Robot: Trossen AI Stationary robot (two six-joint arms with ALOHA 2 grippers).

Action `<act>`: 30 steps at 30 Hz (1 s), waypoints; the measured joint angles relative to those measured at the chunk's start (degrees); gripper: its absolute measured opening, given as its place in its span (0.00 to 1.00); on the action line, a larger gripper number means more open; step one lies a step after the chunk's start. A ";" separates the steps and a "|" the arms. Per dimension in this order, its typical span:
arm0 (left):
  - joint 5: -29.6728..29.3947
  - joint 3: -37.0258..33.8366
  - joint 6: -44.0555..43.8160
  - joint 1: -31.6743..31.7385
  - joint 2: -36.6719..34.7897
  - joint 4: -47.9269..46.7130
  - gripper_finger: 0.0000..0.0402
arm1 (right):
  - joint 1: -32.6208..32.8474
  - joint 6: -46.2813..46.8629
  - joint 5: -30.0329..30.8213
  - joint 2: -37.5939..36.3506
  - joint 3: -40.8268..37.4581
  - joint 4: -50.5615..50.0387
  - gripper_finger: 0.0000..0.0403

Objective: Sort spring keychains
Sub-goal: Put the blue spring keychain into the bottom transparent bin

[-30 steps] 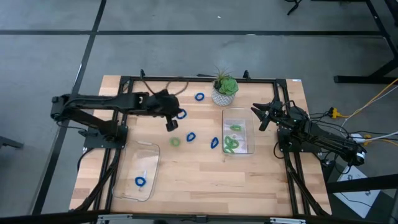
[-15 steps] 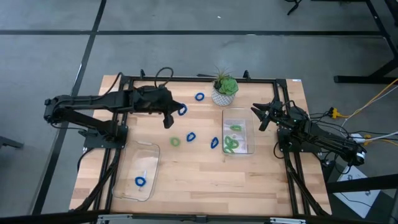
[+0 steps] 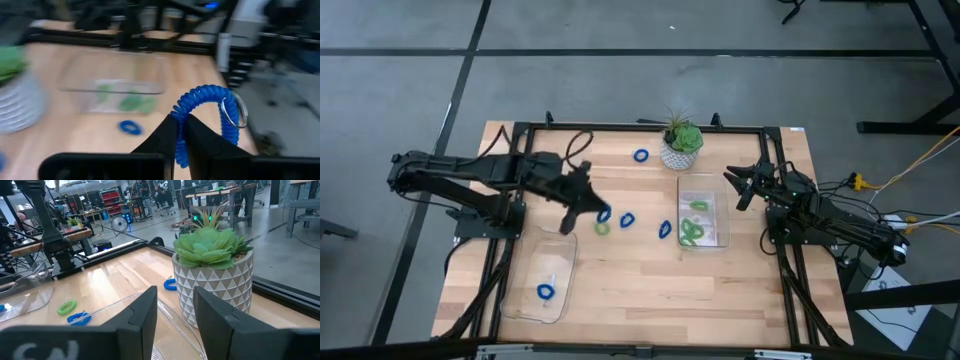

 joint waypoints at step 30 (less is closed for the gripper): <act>0.12 0.02 -7.84 -30.41 -9.42 -11.32 0.05 | -0.01 0.00 0.00 0.00 0.00 0.01 0.31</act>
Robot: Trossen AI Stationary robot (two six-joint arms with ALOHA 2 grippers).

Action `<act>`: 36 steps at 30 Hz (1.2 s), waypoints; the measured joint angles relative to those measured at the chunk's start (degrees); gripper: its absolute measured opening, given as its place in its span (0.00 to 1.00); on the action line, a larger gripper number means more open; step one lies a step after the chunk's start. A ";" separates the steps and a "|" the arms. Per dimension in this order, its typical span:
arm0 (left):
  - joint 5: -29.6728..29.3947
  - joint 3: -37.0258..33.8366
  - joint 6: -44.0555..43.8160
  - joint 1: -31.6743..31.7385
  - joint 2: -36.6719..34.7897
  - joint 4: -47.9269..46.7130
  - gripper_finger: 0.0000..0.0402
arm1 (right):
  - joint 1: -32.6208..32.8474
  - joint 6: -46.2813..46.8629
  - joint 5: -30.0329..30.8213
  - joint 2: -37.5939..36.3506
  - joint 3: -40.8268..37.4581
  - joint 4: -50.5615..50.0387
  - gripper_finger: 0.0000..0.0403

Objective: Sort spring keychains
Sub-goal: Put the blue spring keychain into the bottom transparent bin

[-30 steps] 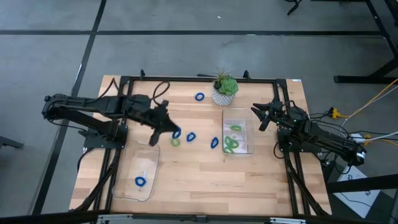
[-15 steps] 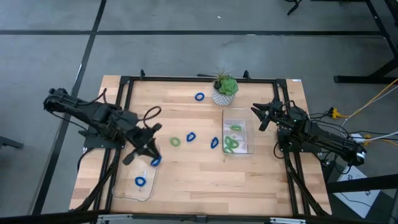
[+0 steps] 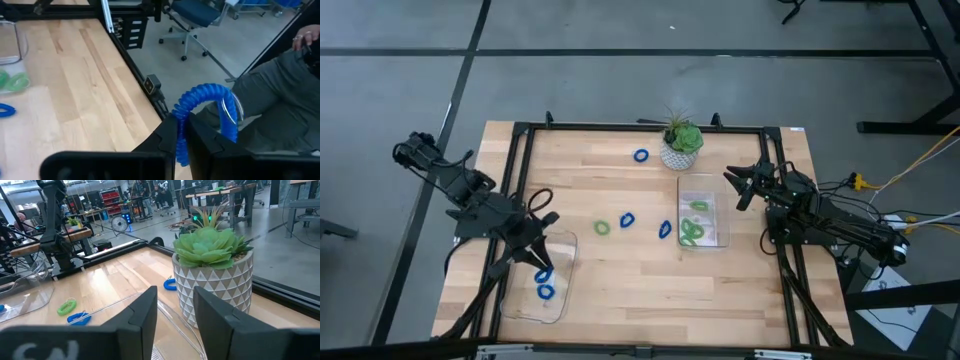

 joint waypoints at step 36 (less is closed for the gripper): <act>-3.55 -3.32 -4.15 -7.42 0.76 -24.28 0.05 | 0.01 0.00 0.00 0.00 0.00 0.00 0.31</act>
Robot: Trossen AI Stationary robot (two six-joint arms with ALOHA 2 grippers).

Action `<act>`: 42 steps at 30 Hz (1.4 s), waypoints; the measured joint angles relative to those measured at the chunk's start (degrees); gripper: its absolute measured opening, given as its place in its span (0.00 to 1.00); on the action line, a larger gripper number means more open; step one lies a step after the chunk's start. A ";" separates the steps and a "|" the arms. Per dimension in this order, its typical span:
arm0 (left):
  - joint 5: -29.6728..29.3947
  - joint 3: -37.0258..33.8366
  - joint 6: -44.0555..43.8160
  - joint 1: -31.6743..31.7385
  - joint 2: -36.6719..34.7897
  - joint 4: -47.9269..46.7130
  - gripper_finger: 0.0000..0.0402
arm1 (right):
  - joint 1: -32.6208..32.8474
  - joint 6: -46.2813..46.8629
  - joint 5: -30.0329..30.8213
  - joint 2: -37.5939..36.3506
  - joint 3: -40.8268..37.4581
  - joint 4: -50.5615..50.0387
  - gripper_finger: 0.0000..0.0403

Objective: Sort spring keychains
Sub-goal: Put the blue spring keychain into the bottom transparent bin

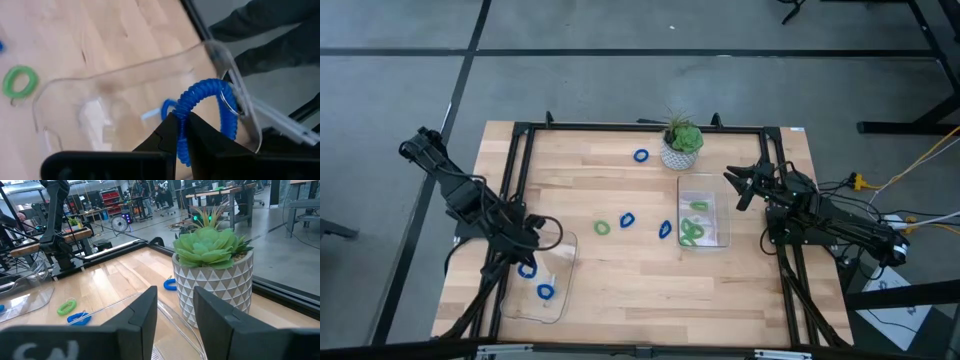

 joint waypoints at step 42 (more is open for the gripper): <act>-7.56 -0.09 4.40 0.00 8.89 -12.88 0.16 | 0.01 0.00 0.00 0.00 0.00 -0.02 0.31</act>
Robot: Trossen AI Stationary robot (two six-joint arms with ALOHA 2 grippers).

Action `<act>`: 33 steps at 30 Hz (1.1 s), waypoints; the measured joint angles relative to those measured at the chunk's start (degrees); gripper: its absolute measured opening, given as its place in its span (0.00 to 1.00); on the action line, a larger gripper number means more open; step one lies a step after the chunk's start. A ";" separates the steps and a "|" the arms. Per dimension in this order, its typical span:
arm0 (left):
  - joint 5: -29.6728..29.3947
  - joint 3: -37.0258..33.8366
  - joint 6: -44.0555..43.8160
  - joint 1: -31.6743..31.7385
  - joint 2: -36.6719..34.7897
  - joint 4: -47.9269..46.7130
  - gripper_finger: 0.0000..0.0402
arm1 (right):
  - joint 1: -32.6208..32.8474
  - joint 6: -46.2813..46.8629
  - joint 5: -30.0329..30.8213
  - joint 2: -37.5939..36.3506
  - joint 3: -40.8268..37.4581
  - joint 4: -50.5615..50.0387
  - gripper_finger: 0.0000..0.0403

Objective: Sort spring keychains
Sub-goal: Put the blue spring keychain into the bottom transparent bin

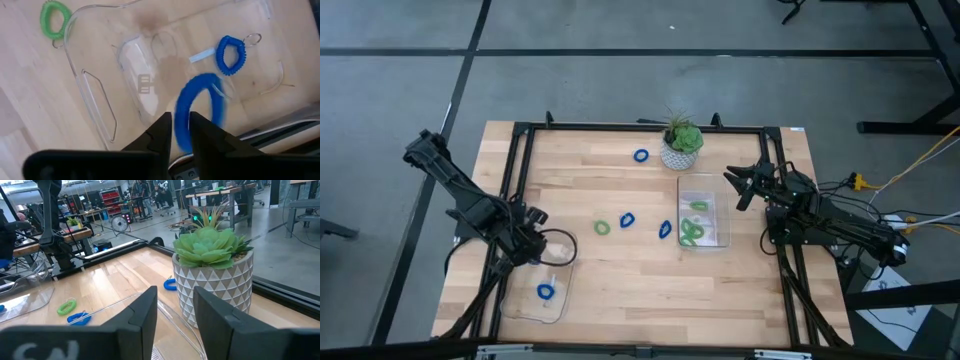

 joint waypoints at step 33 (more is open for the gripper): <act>-7.04 0.00 3.51 0.51 0.57 9.79 0.24 | -0.02 -0.02 0.00 0.02 0.00 0.02 0.31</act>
